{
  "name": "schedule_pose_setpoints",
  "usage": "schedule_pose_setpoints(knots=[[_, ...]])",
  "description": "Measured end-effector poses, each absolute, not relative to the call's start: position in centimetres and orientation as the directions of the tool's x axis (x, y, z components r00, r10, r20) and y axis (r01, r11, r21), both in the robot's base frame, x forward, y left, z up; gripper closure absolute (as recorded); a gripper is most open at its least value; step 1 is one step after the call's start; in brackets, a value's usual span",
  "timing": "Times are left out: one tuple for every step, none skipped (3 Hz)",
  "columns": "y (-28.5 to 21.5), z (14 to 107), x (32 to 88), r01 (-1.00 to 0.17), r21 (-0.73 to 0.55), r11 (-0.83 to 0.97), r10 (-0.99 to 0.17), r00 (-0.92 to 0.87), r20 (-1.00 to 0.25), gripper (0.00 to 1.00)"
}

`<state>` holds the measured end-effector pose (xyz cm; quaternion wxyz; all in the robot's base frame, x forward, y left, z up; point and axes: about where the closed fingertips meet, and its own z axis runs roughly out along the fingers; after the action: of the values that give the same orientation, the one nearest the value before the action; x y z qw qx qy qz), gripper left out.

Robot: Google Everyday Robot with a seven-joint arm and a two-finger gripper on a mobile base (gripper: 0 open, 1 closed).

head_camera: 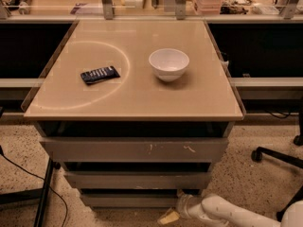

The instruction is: Open bottom drawer

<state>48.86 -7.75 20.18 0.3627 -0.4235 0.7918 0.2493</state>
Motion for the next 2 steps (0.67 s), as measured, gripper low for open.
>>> schedule_pose_setpoints(knots=[[-8.0,18.63,47.29,-0.844,0.177,0.506,-0.497,-0.453,-0.741,0.0],[-8.05,18.86,47.05,-0.842,0.191,0.505,-0.499,-0.465,-0.731,0.0]])
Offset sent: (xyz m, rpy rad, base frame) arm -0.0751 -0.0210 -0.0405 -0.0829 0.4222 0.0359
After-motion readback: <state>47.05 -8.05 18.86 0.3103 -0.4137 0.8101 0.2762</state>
